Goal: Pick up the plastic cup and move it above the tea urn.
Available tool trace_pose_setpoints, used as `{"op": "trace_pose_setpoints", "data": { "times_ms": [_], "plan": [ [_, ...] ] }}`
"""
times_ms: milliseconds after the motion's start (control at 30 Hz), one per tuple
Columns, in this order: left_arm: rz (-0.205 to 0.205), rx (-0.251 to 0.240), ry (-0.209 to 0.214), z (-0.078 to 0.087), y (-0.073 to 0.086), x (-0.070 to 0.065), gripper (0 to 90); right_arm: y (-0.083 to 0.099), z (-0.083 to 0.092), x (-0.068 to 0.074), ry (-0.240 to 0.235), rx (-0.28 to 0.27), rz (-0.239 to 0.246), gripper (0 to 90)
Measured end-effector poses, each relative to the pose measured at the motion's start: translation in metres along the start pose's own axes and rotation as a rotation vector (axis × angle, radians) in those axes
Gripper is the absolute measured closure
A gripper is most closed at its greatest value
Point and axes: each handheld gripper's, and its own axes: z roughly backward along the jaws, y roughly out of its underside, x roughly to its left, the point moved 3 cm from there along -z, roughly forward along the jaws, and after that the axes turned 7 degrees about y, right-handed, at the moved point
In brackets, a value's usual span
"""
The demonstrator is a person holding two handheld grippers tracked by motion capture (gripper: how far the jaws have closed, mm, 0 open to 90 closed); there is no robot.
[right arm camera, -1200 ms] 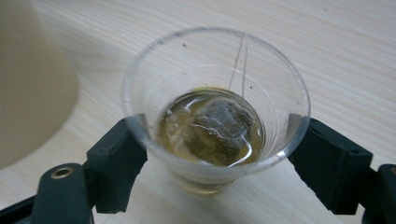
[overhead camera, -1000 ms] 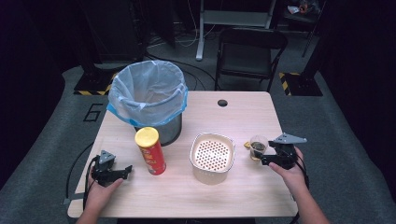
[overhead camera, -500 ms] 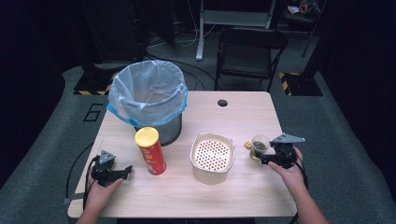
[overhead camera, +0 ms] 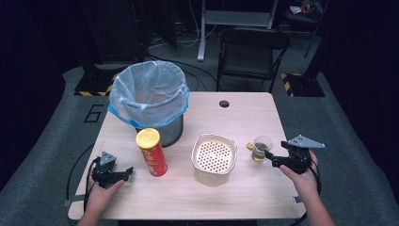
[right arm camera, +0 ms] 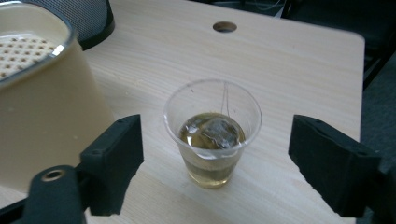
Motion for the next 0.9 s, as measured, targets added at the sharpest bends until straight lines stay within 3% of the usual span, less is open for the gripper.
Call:
{"op": "trace_pose_setpoints", "data": {
  "times_ms": [67, 100, 133, 200, 267, 333, 400, 433, 467, 500, 533, 567, 900],
  "plan": [
    [0.001, -0.001, 0.0, 0.0, 0.0, 0.0, 13.0, -0.011, 0.004, 0.016, -0.036, -0.013, 0.023, 27.5],
    [0.001, -0.001, 0.0, 0.0, 0.0, 0.0, 12.9, -0.011, 0.004, 0.016, -0.036, -0.013, 0.023, 27.5],
    [-0.001, 0.002, 0.001, 0.0, 0.0, 0.0, 13.0, -0.022, 0.003, 0.035, -0.088, -0.013, 0.039, 34.7],
    [-0.001, 0.001, 0.0, 0.0, 0.0, 0.0, 13.0, -0.033, -0.001, 0.055, -0.127, -0.001, 0.053, 43.0],
    [-0.001, 0.002, 0.0, 0.0, 0.0, 0.0, 12.9, -0.037, -0.003, 0.062, -0.141, -0.007, 0.06, 45.9],
    [-0.001, 0.001, 0.0, 0.0, 0.0, 0.0, 13.0, -0.055, -0.016, 0.084, -0.183, -0.005, 0.046, 50.2],
    [0.002, -0.002, 0.0, 0.0, 0.0, 0.0, 12.9, -0.057, -0.021, 0.087, -0.189, 0.007, 0.046, 51.9],
    [0.002, -0.001, 0.0, 0.0, 0.0, 0.0, 13.0, -0.058, -0.038, 0.094, -0.18, 0.068, 0.065, 55.9],
    [0.002, -0.001, 0.0, 0.0, 0.0, 0.0, 13.0, -0.056, -0.045, 0.096, -0.176, 0.095, 0.081, 58.5],
    [0.002, -0.001, 0.0, 0.0, 0.0, 0.0, 13.0, -0.056, -0.045, 0.096, -0.176, 0.095, 0.081, 58.5],
    [0.003, 0.0, 0.003, 0.0, 0.0, 0.0, 13.0, -0.051, -0.054, 0.098, -0.189, 0.132, 0.089, 65.6],
    [0.003, -0.001, 0.003, 0.0, 0.0, 0.0, 13.0, -0.05, -0.056, 0.099, -0.192, 0.139, 0.094, 66.8],
    [-0.001, 0.001, 0.001, 0.0, 0.0, 0.0, 12.9, -0.046, -0.04, 0.092, -0.21, 0.156, 0.124, 69.2]
  ]
}}
